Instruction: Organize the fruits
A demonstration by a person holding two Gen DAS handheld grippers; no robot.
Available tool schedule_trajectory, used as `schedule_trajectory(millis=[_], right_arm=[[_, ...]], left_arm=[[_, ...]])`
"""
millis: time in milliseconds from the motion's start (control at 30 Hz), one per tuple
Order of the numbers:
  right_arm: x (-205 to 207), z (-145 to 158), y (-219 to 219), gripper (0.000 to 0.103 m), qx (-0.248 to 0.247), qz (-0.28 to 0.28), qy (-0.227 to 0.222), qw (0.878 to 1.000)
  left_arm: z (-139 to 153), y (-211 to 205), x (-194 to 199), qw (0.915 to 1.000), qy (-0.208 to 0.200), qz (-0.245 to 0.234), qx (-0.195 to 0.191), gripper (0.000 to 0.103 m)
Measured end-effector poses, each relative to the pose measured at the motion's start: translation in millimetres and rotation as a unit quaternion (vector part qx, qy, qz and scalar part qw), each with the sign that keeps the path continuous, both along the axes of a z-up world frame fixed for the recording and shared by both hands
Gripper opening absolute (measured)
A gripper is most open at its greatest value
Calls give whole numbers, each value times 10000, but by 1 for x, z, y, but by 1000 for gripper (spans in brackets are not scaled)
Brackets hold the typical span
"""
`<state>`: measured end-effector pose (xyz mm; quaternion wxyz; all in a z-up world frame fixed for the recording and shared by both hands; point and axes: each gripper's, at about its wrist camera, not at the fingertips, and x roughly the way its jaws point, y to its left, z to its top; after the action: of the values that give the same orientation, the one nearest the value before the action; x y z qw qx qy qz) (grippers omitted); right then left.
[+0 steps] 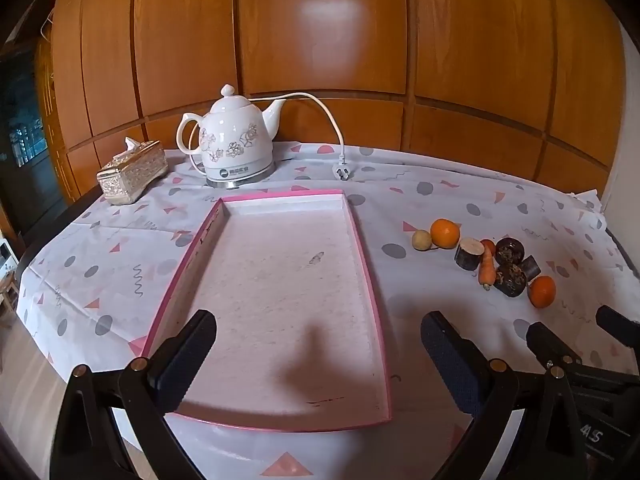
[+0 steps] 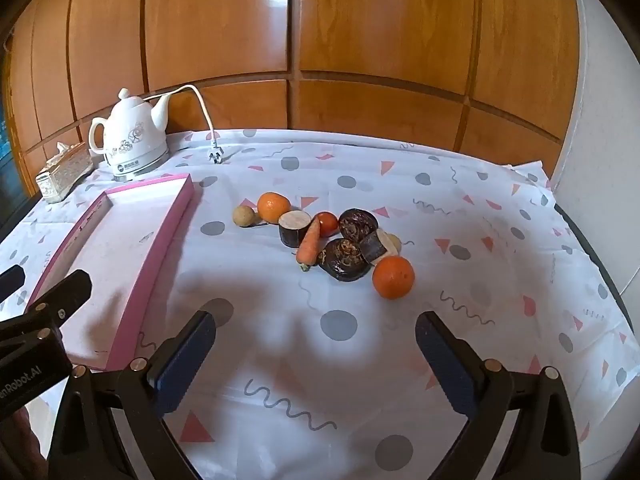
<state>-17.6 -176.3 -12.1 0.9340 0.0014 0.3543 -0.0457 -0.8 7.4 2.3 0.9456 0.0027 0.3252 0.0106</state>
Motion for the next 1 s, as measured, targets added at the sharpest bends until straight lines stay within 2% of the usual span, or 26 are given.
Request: schedule_trajectory(millis=[400, 1000], right_arm=[[0, -1, -7, 102, 98, -100, 44, 9999], [-2, 4, -5, 102, -12, -48, -57, 10000]], left_arm=[[0, -1, -1, 10000, -26, -35, -33, 103], [3, -5, -4, 9999, -57, -60, -67, 103]])
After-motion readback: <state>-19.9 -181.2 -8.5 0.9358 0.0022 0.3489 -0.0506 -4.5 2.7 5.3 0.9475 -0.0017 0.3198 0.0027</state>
